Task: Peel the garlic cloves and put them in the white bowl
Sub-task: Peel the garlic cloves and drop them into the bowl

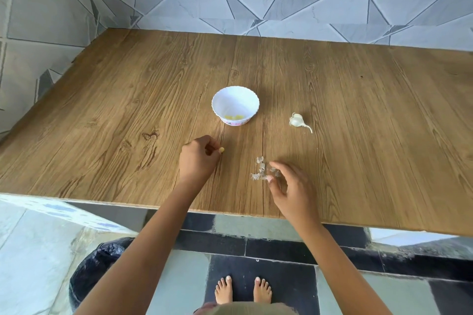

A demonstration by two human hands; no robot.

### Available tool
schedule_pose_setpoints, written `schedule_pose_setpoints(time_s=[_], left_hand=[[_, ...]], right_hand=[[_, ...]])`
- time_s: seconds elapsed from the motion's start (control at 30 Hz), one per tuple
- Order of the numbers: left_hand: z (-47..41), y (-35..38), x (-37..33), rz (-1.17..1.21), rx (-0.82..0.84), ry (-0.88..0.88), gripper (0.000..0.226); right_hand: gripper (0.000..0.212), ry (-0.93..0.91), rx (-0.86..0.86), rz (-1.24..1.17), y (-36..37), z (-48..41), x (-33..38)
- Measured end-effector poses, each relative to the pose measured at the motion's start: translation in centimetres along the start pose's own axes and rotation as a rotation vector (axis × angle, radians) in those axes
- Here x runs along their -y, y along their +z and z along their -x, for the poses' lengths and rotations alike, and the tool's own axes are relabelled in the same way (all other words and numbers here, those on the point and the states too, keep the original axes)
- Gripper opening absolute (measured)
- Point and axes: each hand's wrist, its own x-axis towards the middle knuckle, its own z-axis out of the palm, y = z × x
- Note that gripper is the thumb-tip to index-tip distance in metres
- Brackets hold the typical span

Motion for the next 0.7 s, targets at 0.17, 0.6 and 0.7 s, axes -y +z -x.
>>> schedule_pose_setpoints(time_s=[0.17, 0.6, 0.7], left_hand=[[0.2, -0.2, 0.1, 0.010, -0.042, 0.063, 0.007], [2.7, 0.6, -2.4, 0.231, 0.170, 0.220, 0.006], [2.8, 0.2, -2.2, 0.271, 0.174, 0.185, 0.008]], right_hand=[[0.028, 0.043, -0.012, -0.014, 0.0, -0.1, 0.3], [0.043, 0.240, 0.164, 0.243, -0.7, -1.5, 2.2], [0.041, 0.242, 0.234, 0.205, -0.5, -3.0, 3.2]])
